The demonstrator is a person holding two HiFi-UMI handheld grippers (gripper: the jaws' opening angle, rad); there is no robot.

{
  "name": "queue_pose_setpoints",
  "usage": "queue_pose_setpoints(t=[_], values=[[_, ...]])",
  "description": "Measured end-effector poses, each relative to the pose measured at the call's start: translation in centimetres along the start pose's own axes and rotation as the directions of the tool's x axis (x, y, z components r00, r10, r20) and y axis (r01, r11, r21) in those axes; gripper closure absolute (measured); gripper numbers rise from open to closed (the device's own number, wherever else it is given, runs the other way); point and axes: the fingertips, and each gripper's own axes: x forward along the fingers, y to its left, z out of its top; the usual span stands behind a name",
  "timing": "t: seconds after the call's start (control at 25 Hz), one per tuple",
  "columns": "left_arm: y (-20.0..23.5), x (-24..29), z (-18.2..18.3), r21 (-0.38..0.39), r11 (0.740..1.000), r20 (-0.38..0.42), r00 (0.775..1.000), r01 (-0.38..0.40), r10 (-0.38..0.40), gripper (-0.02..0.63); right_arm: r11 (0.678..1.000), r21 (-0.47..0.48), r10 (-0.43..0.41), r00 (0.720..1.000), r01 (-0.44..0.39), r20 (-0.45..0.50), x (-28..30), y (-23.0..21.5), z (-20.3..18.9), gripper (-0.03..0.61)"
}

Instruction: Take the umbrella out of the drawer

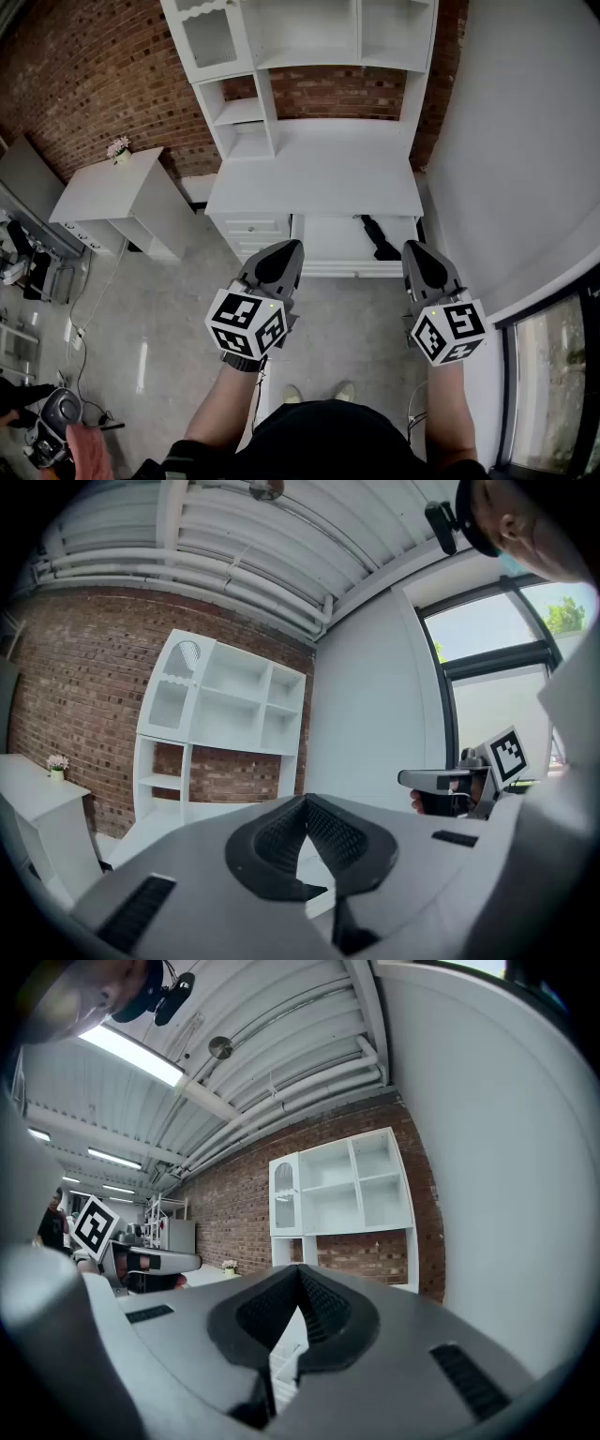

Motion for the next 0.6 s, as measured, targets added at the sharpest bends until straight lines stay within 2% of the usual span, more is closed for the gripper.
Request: queue_pose_setpoints(t=[0.36, 0.6], values=[[-2.5, 1.9, -0.6, 0.011, 1.0, -0.008, 1.0, -0.011, 0.011, 0.607, 1.0, 0.0, 0.021, 1.0, -0.021, 0.007, -0.8, -2.4, -0.4, 0.574], [-4.4, 3.1, 0.2, 0.006, 1.0, 0.019, 1.0, -0.012, 0.012, 0.607, 0.998, 0.021, 0.064, 0.997, -0.065, 0.031, -1.8, -4.2, 0.4, 0.574]])
